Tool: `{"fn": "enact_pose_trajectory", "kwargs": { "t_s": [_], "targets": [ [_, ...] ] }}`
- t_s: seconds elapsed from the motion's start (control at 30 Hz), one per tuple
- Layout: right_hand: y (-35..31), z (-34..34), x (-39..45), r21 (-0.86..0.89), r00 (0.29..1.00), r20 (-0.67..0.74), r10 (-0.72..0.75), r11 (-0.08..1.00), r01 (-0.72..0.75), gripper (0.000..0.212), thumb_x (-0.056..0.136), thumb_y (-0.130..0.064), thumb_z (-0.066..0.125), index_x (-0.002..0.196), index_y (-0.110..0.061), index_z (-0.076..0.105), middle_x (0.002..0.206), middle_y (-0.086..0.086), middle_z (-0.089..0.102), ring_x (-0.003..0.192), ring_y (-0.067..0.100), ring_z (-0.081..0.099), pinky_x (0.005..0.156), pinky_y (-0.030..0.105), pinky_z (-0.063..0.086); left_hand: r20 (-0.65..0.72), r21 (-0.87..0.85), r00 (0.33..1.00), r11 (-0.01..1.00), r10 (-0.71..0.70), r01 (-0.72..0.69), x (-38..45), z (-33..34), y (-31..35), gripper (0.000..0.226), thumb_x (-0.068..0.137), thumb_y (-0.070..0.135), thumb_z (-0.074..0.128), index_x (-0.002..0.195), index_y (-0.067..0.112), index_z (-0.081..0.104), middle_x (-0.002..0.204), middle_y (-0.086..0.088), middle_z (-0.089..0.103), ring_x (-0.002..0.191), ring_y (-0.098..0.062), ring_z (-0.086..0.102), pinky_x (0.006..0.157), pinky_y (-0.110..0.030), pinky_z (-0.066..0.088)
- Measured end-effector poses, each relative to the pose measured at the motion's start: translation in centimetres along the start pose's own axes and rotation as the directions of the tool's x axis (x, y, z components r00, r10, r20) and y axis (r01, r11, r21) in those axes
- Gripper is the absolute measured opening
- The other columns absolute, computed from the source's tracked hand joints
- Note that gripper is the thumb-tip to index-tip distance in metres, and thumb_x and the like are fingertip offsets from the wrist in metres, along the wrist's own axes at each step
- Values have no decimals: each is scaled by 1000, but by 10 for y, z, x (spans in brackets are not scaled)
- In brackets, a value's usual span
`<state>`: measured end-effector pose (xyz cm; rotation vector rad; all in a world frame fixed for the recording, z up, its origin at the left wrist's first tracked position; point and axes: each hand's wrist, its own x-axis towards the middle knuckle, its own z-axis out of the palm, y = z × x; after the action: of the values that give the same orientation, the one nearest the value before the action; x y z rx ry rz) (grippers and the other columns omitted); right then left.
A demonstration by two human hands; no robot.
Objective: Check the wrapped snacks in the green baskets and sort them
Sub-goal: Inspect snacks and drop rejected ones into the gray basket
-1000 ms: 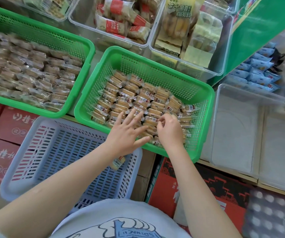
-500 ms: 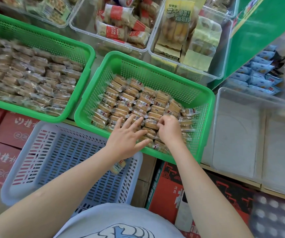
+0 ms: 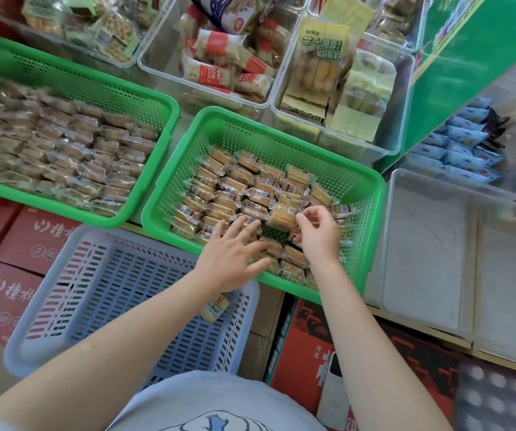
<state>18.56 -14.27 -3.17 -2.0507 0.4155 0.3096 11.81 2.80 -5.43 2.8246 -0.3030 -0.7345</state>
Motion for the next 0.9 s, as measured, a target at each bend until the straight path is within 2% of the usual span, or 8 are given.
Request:
{"fn": "enact_pose_trajectory", "kwargs": {
  "t_s": [0.13,0.23,0.3,0.37,0.47,0.57,0.73,0.9],
  "targets": [
    [-7,-27,-19,115,998,-27,-55,992,58,7,100,-14,58,93,-12,60,94,8,69,77,23,71,66,34,61,-54,-62,998,998,16,-19,-3,0,-2,55,102,64,26,144,40,50,170,4,10,157,-20,-1,124,-50,-2],
    [-8,-50,-33,296,997,-82,8,955,16,7,99,-13,60,93,-16,62,97,6,71,87,25,71,72,39,60,-243,-416,965,909,-96,-14,-10,-7,5,33,101,43,53,127,27,68,158,-1,42,151,-19,24,123,-40,11],
    [-13,-61,-46,499,997,-2,83,864,-71,8,100,-9,56,94,-12,60,98,9,71,85,25,71,68,35,57,-226,-744,943,668,-246,-4,-20,-26,18,32,97,32,65,128,23,67,142,3,56,135,-11,45,116,-36,30],
    [-18,-66,-61,639,979,144,146,742,-205,9,101,-7,52,95,-10,58,95,10,73,76,21,71,62,29,56,-92,-969,969,246,-229,-33,-32,-46,32,45,93,27,72,136,26,60,131,6,65,118,-6,61,103,-31,49],
    [-19,-63,-83,637,934,314,168,693,-339,7,102,-9,52,99,-10,58,87,8,75,70,19,71,58,27,56,-22,-994,974,-103,-227,-47,-50,-60,47,35,91,15,73,124,21,65,109,2,76,98,-16,73,80,-28,60],
    [-17,-63,-97,552,936,335,107,783,-287,11,102,-13,53,110,-11,60,95,8,76,80,21,71,69,35,57,21,-987,958,-159,-287,-26,-65,-63,50,21,89,17,74,109,14,71,99,-4,77,93,-22,73,65,-28,60],
    [-23,-66,-110,441,957,289,-23,890,-112,9,94,-26,65,95,-17,67,90,1,73,85,21,66,76,40,51,63,-982,979,-187,-194,26,-85,-60,43,47,76,32,78,121,18,70,109,-13,75,94,-27,73,61,-31,60],
    [-25,-66,-120,415,979,190,-77,910,-9,11,95,-12,65,85,-14,63,81,3,71,77,21,64,67,36,53,82,-896,992,-443,-98,31,-103,-62,45,43,88,33,61,124,11,65,109,-14,72,90,-23,69,65,-30,61]
  ]
}}
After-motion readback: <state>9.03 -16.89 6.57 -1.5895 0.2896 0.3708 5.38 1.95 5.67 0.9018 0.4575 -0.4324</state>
